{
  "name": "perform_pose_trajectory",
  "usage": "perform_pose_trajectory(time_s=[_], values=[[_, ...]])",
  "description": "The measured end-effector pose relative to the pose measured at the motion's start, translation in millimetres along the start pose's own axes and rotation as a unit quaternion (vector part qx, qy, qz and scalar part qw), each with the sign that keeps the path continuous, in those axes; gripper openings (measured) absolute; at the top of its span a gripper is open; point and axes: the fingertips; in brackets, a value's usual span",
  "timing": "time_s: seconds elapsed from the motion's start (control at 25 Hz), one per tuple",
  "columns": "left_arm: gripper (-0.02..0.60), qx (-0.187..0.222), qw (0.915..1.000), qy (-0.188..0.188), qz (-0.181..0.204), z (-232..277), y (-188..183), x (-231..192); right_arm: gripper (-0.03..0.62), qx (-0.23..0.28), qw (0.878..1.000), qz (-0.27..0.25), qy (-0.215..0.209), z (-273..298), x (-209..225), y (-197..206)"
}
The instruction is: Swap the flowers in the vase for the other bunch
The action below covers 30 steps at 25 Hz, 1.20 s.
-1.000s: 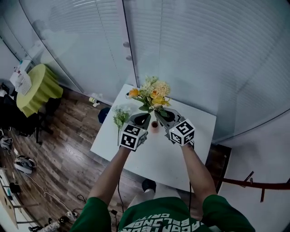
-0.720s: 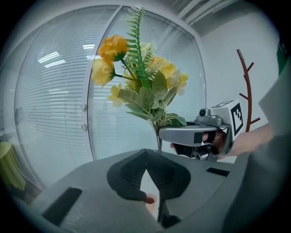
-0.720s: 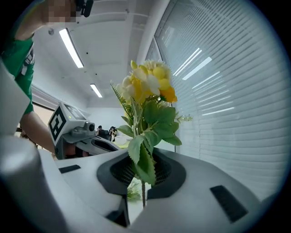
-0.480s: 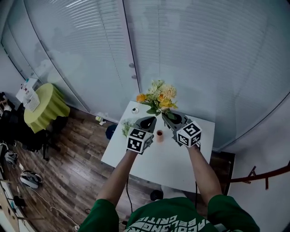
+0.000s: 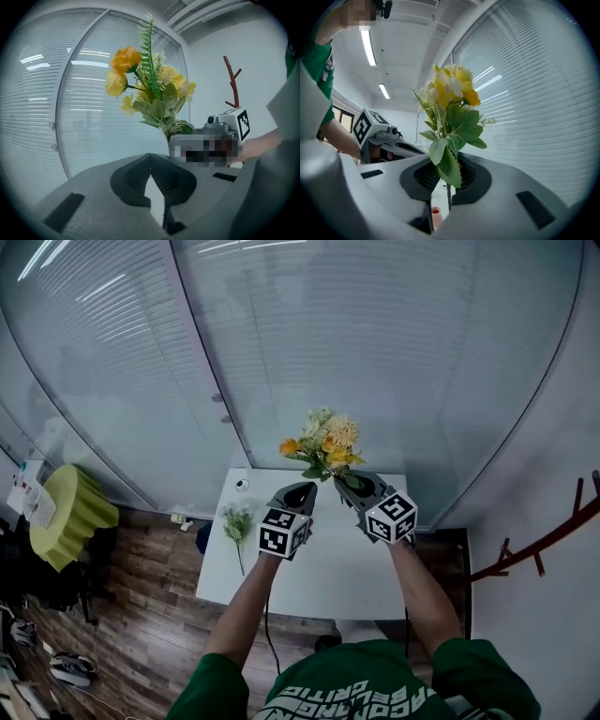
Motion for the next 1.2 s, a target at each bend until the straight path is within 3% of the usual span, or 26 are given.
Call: perform_pose_trajectory(time_s=[0.32,0.56,0.88,1.2], values=[[0.005,0.005,0.9948,0.096,0.032,66,-14,87,0.041,0.003,0.994,0.001,0.107,-105,61,9],[0.005,-0.001,0.9883,0.145,0.047,94,-16,135,0.041,0.003,0.987,0.008,0.163,-163,87,18],[0.005,-0.026,0.9846,0.166,0.047,115,3,153,0.041,-0.024,0.979,0.043,0.196,-189,110,59],[0.005,-0.067,0.9831,0.17,0.014,121,55,138,0.041,-0.102,0.968,0.11,0.199,-176,111,147]])
Point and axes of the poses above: the fingertips, and each gripper's own axes: z forward along the fingers, x to its right, y out of its underside, and after that the axes turned 5 degrees about y, right-handed
